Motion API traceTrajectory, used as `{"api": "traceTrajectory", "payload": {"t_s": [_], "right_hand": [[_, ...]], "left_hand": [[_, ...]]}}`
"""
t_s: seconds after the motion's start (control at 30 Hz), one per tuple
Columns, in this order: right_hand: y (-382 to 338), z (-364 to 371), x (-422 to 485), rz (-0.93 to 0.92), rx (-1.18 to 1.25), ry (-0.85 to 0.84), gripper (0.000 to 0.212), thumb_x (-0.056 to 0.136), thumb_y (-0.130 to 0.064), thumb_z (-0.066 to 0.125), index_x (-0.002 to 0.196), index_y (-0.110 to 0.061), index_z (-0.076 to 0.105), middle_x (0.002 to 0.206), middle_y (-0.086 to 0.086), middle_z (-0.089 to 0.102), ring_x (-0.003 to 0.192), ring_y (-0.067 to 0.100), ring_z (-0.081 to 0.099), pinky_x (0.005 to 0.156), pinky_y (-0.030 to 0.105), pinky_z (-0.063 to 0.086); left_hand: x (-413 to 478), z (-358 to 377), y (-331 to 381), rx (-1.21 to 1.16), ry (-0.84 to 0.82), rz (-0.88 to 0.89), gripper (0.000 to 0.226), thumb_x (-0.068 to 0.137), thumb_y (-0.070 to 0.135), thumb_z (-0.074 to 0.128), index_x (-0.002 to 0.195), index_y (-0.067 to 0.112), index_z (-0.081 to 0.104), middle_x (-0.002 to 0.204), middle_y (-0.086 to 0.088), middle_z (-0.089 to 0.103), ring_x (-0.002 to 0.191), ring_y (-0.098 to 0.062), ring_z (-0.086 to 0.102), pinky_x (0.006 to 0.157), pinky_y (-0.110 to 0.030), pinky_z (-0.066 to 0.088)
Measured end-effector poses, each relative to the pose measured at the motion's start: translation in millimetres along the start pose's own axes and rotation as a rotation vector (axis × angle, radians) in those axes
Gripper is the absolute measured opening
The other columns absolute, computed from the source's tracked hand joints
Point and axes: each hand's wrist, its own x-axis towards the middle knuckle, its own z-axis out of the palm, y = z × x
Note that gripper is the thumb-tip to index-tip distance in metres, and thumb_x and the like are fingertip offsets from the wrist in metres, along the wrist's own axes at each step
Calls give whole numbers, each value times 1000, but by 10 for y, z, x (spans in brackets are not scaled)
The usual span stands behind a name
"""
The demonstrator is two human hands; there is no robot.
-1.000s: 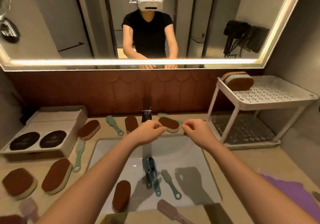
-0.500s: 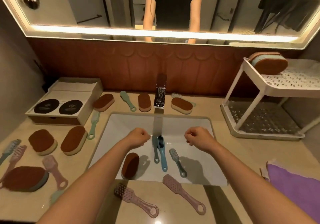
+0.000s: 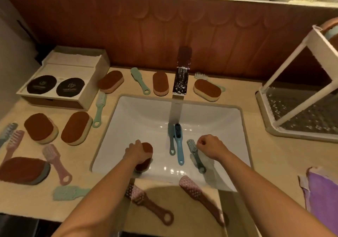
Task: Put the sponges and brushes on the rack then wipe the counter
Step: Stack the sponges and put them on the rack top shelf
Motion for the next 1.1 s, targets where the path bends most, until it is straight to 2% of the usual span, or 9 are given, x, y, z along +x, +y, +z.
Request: {"api": "traceTrajectory", "payload": {"t_s": [0.13,0.3,0.4,0.5,0.7,0.8,0.93,1.03,1.1], "right_hand": [[9,37,145,35,-44,65,21,91,-21,49,102,-13,65,107,8,66,95,27,61,80,35,48],[-70,-260,462,24,-7,292,36,93,-26,52,126,-13,53,130,11,54,116,30,52,88,36,44],[-161,-466,672,-9,-34,416,43,91,-24,54,131,-11,47,137,14,43,127,32,37,97,40,39],[-211,-641,879,-70,-234,495,54,86,-25,60,134,-10,41,144,16,32,135,33,24,105,44,32],[-283,-917,1212,-5,-251,459,71,87,-29,60,145,-12,23,153,17,18,141,36,14,110,48,27],[-298,-984,1328,34,-255,390,74,88,-31,58,147,-12,17,154,16,16,138,38,20,105,48,32],[-308,-1010,1429,41,-369,404,69,88,-35,58,142,-9,26,138,19,40,125,39,33,97,45,37],[-329,-1005,1447,92,-377,395,70,84,-40,61,139,-8,31,132,21,43,123,38,34,95,43,37],[-345,-1001,1401,111,-298,409,68,80,-40,64,134,-7,39,130,20,42,123,37,33,96,41,37]], "left_hand": [[147,174,-12,-11,-19,-9,84,85,42,62,145,10,13,142,-17,33,129,-35,38,103,-41,38],[250,293,17,-21,66,-5,89,79,47,68,142,14,15,137,-14,37,127,-31,38,101,-42,39],[290,372,22,47,114,25,95,76,52,68,144,12,13,136,-14,37,125,-31,40,99,-42,41],[346,421,21,83,125,34,95,73,52,70,142,16,17,134,-11,36,124,-28,40,97,-40,41],[456,461,-28,51,126,48,89,75,31,71,143,17,15,132,-12,34,120,-30,40,99,-37,39],[484,425,-21,40,157,29,80,76,35,69,137,13,22,128,-13,41,115,-31,45,97,-37,41],[506,289,92,-165,198,64,79,69,35,77,130,10,35,121,-12,50,108,-30,52,88,-36,46],[479,122,255,-470,175,86,77,70,26,80,132,9,37,119,-9,52,107,-27,53,83,-32,46],[401,11,365,-701,89,67,61,77,21,74,128,10,43,114,-6,53,101,-25,54,81,-32,47]]}}
